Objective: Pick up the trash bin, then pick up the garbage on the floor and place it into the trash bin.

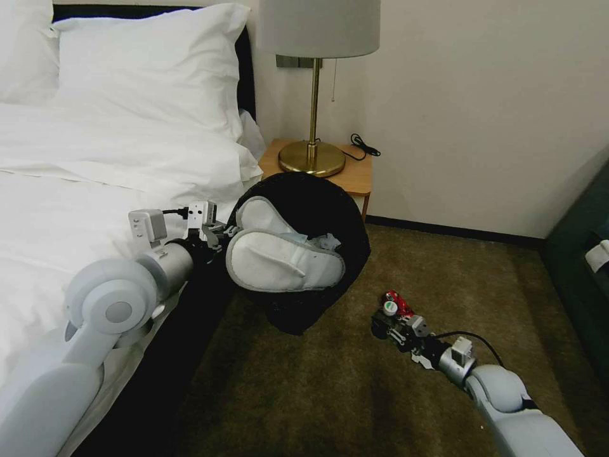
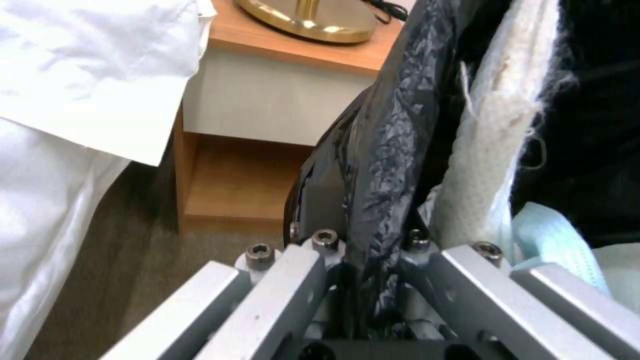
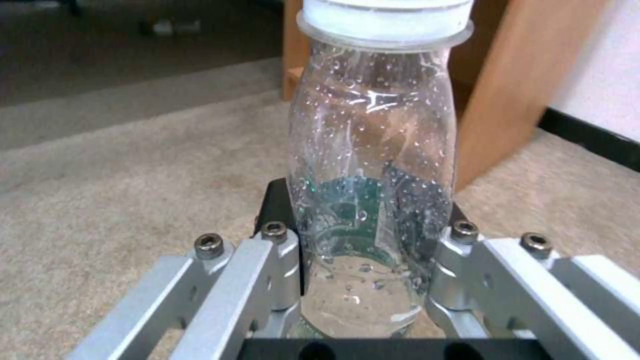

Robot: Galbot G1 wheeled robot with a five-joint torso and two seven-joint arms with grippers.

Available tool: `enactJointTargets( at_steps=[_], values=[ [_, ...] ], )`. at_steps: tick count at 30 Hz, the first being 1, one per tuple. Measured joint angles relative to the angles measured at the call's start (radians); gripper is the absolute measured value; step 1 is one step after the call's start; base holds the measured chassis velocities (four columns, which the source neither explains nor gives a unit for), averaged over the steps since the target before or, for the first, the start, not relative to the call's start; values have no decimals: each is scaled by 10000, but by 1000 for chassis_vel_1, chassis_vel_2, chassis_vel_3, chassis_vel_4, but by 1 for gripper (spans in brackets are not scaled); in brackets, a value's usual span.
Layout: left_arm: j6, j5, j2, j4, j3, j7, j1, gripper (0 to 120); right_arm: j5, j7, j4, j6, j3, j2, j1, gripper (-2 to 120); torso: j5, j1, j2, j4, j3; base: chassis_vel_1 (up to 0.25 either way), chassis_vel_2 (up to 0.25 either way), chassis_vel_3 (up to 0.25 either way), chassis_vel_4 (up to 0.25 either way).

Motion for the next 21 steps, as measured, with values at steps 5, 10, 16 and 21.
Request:
enactJointTargets(
  at_steps=[5,10,16,21],
  values=[
    [0,-40,-22,1,0,6,29,1,356,267,945,-270,860,128,-414,24,1,0,0,0,0,0,0,0,0],
    [0,-30,-19,-15,240,43,181,1,1916,1124,3244,-1193,1856,-322,-443,24,6,0,0,-1,1,0,0,0,0],
    [0,-230,114,23,655,11,235,1,3857,2197,4981,-2131,2037,-1372,256,24,-5,0,2,4,0,0,0,0,0],
    [0,-408,149,-27,1063,-3,376,1,5569,3041,6410,-2731,1763,-1969,837,24,-4,0,1,3,-1,0,0,0,0]
  ],
)
